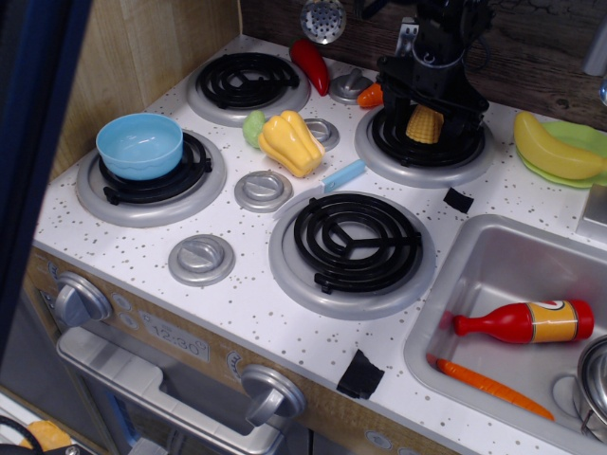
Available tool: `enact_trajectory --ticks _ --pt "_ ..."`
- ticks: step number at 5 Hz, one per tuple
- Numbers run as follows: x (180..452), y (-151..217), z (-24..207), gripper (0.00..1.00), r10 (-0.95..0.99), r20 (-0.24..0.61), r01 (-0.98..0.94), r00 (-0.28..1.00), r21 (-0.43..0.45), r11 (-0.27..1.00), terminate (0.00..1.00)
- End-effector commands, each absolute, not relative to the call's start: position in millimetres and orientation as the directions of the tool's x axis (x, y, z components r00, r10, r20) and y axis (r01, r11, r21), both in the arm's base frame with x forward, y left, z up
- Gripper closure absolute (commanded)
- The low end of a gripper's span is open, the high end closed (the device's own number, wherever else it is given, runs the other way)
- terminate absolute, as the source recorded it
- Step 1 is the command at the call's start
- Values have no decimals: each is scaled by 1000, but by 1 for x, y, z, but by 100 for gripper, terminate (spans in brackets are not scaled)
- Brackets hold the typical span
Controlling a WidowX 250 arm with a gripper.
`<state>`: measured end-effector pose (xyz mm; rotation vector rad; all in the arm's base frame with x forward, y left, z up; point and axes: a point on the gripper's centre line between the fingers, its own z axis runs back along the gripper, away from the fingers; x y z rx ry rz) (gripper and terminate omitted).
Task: Put corn into bowl
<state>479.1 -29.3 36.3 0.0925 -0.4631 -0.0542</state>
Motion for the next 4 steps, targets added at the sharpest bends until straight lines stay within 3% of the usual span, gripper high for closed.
enact_trajectory --ticks 1,2,3,4 --pt "505 -36 57 0 -63 543 44 837 49 998 0" --pt "505 -29 58 100 -59 509 59 859 16 998 0" --pt "496 -21 74 100 -65 469 43 881 58 997 0" --pt "485 -14 107 100 -79 413 25 907 135 990 0"
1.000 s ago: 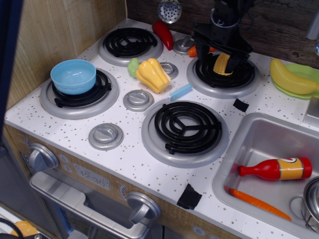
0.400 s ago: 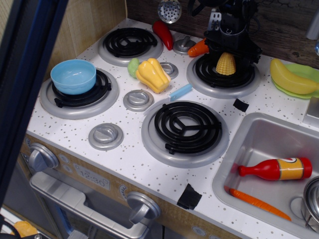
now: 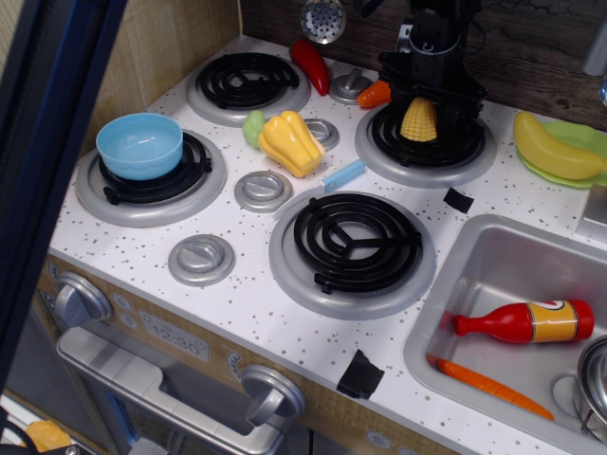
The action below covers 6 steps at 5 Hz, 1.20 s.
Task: Put corn into bowl
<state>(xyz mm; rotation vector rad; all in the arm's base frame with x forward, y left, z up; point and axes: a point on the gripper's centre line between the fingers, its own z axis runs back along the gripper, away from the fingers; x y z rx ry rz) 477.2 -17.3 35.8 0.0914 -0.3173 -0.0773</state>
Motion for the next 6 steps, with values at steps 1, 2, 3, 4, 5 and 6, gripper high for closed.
enact_trajectory --ticks 1,2,3,4,5,6 --pt "471 -11 128 100 -47 384 -28 922 188 982 0" --pt "443 17 132 100 -12 333 -77 943 251 965 0" --pt "423 42 129 100 7 298 -93 954 277 956 0" --pt "397 70 128 100 38 258 -123 965 323 938 0" --pt "376 94 125 100 50 240 -141 970 381 914 0" --pt "360 124 117 100 35 228 -129 973 414 901 0"
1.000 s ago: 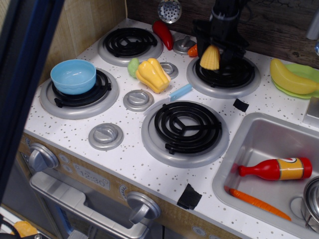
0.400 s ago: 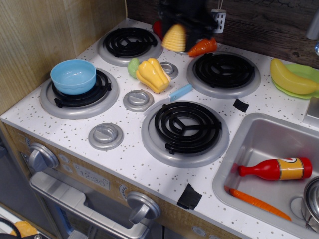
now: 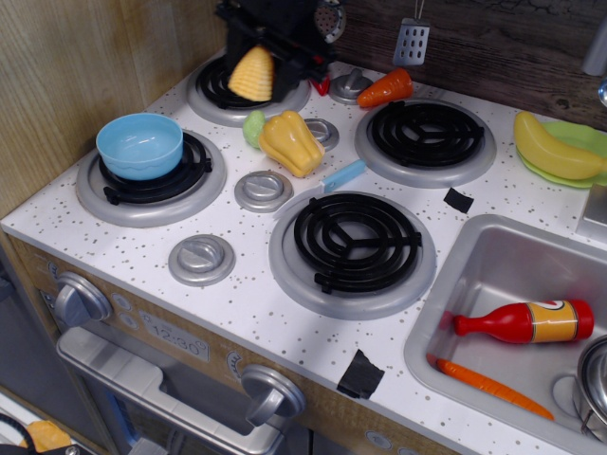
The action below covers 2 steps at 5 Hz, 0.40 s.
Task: Put corn into bowl
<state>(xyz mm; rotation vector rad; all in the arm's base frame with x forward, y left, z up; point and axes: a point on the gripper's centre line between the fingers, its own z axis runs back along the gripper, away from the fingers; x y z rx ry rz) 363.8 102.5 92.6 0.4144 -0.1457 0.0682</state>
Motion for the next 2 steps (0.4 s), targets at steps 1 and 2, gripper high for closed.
enact_trajectory --ticks 1,2 --pt "349 144 117 100 16 190 -99 982 438 894 0" --pt "338 172 105 100 -5 196 -89 981 467 880 0"
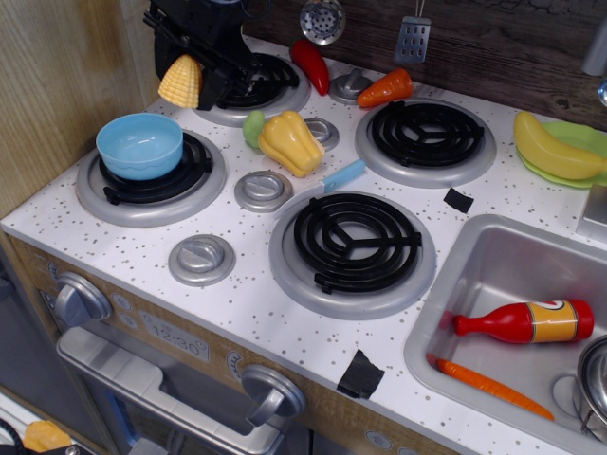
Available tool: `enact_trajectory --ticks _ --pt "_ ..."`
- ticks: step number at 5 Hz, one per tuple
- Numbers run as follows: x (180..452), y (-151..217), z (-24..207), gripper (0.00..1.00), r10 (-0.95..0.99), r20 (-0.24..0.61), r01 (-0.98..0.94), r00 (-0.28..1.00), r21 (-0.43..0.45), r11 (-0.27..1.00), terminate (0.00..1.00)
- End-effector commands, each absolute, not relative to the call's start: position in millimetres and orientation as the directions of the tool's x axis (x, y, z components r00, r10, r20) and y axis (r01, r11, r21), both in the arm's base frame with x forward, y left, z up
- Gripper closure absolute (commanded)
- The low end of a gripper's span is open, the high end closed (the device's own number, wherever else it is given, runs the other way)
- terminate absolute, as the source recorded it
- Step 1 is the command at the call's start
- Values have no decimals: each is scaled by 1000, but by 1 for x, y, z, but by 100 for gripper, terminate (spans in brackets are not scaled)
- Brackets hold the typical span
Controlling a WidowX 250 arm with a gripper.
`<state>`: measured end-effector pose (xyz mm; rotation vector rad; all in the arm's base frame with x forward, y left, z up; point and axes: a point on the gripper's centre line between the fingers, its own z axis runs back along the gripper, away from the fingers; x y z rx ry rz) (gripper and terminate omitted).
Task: Put corn into bowl
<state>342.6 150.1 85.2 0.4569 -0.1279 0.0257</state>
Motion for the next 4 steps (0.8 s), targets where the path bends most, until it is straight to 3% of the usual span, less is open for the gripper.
enact_trajectory --ticks 1,3,4 --pt "334 178 96 0 -13 201 -77 980 434 898 0" --pt "334 184 96 0 -51 182 -36 982 446 894 0" --pt "334 184 96 0 -51 182 -36 982 446 894 100"
